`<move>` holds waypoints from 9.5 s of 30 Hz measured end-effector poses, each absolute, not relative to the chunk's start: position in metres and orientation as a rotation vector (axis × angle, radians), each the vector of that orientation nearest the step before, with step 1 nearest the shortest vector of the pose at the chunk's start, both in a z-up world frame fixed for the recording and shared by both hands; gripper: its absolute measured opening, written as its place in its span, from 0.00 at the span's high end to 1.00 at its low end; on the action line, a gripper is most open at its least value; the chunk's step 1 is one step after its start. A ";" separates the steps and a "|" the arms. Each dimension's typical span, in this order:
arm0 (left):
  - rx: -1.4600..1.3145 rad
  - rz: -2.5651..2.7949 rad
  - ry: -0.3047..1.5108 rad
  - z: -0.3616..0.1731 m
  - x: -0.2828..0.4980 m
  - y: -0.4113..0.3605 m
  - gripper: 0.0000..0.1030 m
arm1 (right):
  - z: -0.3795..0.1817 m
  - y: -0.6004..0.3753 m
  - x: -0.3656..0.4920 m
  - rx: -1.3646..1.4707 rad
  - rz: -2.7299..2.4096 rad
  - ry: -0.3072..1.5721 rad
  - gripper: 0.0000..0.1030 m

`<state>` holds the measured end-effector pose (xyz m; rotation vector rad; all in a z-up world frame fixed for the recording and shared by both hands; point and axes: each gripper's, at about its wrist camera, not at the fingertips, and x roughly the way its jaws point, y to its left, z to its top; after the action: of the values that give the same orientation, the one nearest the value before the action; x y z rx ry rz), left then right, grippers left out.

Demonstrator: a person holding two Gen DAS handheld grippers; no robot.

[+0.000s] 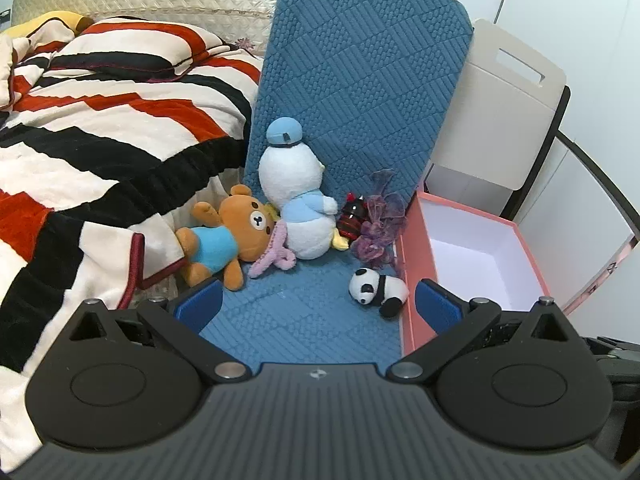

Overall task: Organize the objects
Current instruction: 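Move left gripper toward pink plush while right gripper approaches panda plush, then grasp pink plush with left gripper while right gripper grasps panda plush, then carry pink plush in left gripper and panda in right gripper over pink box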

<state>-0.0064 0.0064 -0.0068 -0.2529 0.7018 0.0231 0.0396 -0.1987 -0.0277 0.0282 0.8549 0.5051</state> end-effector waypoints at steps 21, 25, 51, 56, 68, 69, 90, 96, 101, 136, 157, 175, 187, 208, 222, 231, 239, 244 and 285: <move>-0.246 -0.117 0.749 -0.022 0.022 0.051 0.00 | -0.040 -0.160 0.019 0.037 0.374 0.903 0.00; -0.237 -0.129 0.744 -0.021 0.026 0.048 0.00 | -0.039 -0.159 0.016 0.043 0.376 0.903 0.00; -0.247 -0.113 0.763 -0.039 0.049 0.025 0.00 | -0.050 -0.172 0.035 -0.020 0.458 0.905 0.03; -0.248 -0.112 0.807 -0.058 0.075 0.028 0.00 | -0.065 -0.160 0.052 -0.115 0.490 0.920 0.03; -0.236 -0.113 0.902 -0.110 0.150 0.039 0.00 | -0.097 -0.129 0.108 -0.275 0.561 0.911 0.03; -0.233 -0.112 0.912 -0.116 0.157 0.040 0.00 | -0.102 -0.126 0.114 -0.299 0.584 0.905 0.03; -0.032 -0.177 1.034 -0.228 0.279 0.041 0.13 | -0.197 -0.061 0.208 -0.908 0.792 0.939 0.24; 0.006 -0.173 1.075 -0.251 0.295 0.038 0.25 | -0.214 -0.050 0.220 -1.009 0.817 0.954 0.31; 0.047 -0.150 1.082 -0.263 0.301 0.034 0.30 | -0.222 -0.043 0.225 -1.085 0.843 0.958 0.32; -0.310 -0.216 1.184 -0.245 0.204 0.062 0.45 | -0.189 -0.090 0.194 -0.408 0.569 1.160 0.82; -0.350 -0.213 1.214 -0.255 0.207 0.058 0.32 | -0.228 -0.066 0.219 -0.686 0.594 1.077 0.57; -0.369 -0.185 1.194 -0.253 0.205 0.052 0.32 | -0.206 -0.086 0.202 -0.379 0.559 1.156 0.60; -0.339 -0.157 1.173 -0.257 0.214 0.043 0.37 | -0.231 -0.079 0.192 -0.276 0.586 1.253 0.56; -0.450 -0.148 1.134 -0.211 0.190 0.049 0.46 | -0.181 -0.096 0.175 -0.178 0.558 1.184 0.58; -0.431 -0.174 1.024 -0.118 0.178 0.037 0.47 | -0.086 -0.123 0.171 -0.101 0.568 1.045 0.58; -0.404 -0.232 0.971 -0.057 0.179 0.013 0.47 | -0.038 -0.150 0.170 -0.038 0.591 0.973 0.58; -0.371 -0.276 0.940 -0.023 0.185 -0.022 0.47 | -0.020 -0.172 0.169 -0.044 0.586 0.934 0.58; -0.349 -0.290 0.927 -0.009 0.195 -0.051 0.47 | -0.016 -0.194 0.173 -0.019 0.570 0.916 0.58; -0.265 -0.337 1.192 -0.131 0.324 -0.238 0.47 | -0.141 -0.315 0.300 -0.042 0.414 1.089 0.58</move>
<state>0.3244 -0.2375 -0.1307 -0.2650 1.1917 -0.3367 0.3004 -0.3154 -0.1410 -0.0419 1.0887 0.4139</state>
